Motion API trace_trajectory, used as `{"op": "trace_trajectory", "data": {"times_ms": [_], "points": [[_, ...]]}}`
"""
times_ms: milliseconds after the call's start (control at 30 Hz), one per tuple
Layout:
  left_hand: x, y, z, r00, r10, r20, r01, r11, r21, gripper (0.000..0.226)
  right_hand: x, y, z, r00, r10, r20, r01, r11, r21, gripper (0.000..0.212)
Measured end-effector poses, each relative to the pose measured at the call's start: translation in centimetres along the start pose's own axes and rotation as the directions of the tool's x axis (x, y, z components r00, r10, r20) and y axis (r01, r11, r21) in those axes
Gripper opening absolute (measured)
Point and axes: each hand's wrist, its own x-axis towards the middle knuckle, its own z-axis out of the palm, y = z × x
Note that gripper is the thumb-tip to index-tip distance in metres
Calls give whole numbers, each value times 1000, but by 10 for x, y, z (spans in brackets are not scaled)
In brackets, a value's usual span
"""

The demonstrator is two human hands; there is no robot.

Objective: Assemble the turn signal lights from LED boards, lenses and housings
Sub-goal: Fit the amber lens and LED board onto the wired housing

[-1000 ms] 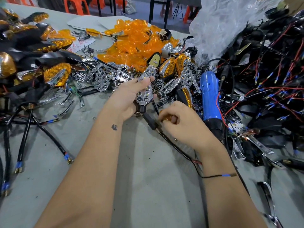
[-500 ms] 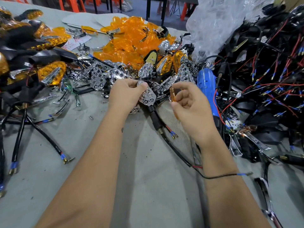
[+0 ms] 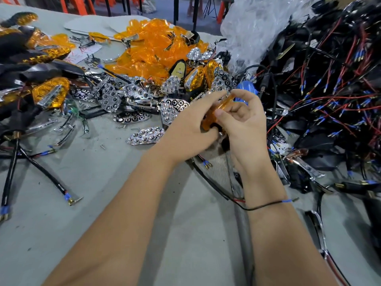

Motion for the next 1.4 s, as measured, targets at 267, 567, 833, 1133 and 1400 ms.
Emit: {"op": "trace_trajectory", "data": {"times_ms": [267,567,833,1133,1400], "points": [[3,-7,1,972,-130,-196,138,990,29,27,1,-8,-4,997,79,3,-79,993,88,25],[7,-14,-33,630,-425,-651,133,884,-448,21,-3,4,4,980,-3,200,108,850,-515,29],[9,-14,-20,797,-471,-379,147,760,-633,15,-3,17,8,881,-2,474,456,276,-846,49],[6,-15,-22,750,-497,-436,223,812,-540,16,-4,23,21,914,-21,404,405,31,-914,27],[8,-13,-18,778,-472,-415,204,814,-543,28,0,19,9,963,-123,238,266,534,-802,8]]}}
